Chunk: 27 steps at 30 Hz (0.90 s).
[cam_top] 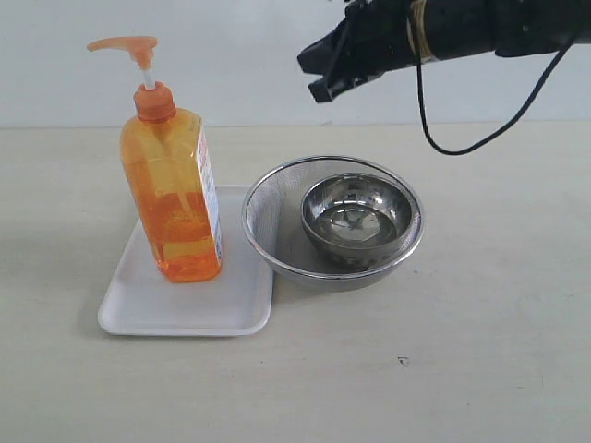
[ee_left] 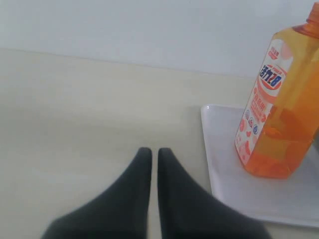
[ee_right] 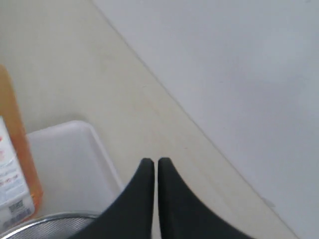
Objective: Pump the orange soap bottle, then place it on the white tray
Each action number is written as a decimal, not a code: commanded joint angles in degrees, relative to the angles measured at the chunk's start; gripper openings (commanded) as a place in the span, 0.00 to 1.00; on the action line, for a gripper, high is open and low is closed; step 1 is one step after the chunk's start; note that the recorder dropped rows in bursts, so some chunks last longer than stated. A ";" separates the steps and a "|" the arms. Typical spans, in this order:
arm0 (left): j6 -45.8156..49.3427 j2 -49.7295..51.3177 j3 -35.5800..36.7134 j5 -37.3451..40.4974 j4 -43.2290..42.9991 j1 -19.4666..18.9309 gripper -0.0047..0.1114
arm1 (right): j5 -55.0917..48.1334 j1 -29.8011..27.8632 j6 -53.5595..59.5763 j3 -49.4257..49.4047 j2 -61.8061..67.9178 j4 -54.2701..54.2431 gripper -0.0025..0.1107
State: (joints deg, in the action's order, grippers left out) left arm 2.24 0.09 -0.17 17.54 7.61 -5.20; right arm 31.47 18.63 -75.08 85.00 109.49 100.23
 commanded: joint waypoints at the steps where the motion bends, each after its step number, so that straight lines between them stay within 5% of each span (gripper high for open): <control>1: 0.35 -0.09 0.17 0.06 -0.10 0.40 0.08 | -12.51 -0.43 -11.84 -1.08 -2.99 -0.28 0.02; 17: 0.35 -0.09 0.17 0.06 -0.10 0.40 0.08 | -41.20 -0.43 -27.81 -9.65 -4.06 -2.44 0.02; 27: 0.35 -0.09 0.17 0.06 -0.10 0.40 0.08 | -43.95 -0.43 -29.74 -10.41 -3.78 -2.20 0.02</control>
State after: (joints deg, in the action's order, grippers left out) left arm 2.24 0.09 -0.17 17.63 7.61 -5.20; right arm -11.33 18.63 -104.53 74.77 106.01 98.16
